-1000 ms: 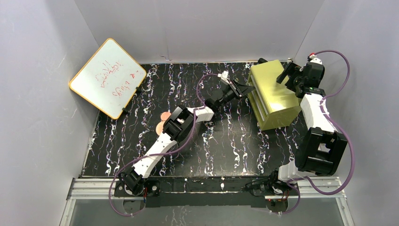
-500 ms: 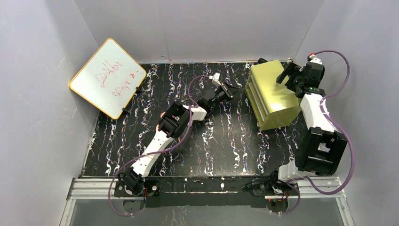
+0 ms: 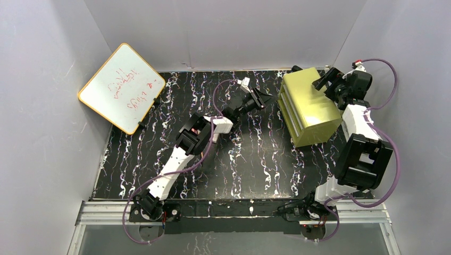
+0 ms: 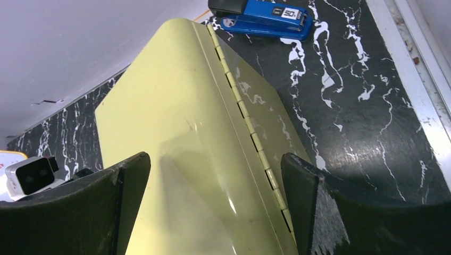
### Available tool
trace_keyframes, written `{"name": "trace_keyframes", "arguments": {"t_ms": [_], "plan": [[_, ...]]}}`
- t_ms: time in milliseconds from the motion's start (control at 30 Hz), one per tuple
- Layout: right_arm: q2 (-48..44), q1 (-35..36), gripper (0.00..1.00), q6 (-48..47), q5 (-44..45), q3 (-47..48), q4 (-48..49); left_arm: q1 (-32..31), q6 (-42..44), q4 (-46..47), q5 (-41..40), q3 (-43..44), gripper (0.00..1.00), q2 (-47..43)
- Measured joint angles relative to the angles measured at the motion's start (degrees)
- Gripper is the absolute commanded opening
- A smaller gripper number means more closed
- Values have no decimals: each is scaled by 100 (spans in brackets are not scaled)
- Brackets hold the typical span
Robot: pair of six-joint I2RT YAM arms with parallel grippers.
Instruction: Organize the makeup
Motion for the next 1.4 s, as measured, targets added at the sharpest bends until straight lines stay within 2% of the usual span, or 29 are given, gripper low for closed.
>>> {"name": "trace_keyframes", "arguments": {"t_ms": [200, 300, 333, 367, 633, 833, 967, 1133, 1267, 1400], "plan": [[85, 20, 100, 63, -118, 0, 238, 79, 61, 4, 136, -295, 48, -243], [107, 61, 100, 74, -118, 0, 304, 103, 122, 37, 164, -551, 60, -385], [111, 109, 100, 72, -111, -4, 323, 114, 138, 46, 166, -654, 67, -435], [111, 162, 100, 72, -103, -15, 343, 118, 160, 55, 168, -763, 71, -476], [144, 802, 100, 127, -103, -101, 568, 188, 146, 295, 186, -1322, 76, -549], [302, 1239, 100, 256, -192, -74, 796, 269, 138, 479, 181, -1606, 76, -555], [459, 1423, 100, 269, -221, 46, 855, 389, 94, 662, 173, -1891, 71, -632], [605, 1572, 100, 291, -315, 140, 907, 566, -13, 857, 184, -2151, 56, -831], [658, 1596, 100, 293, -332, 155, 911, 708, -125, 938, 214, -2446, 39, -1067], [754, 1596, 100, 365, -365, 153, 872, 892, -153, 1032, 284, -2966, 36, -1665]]}}
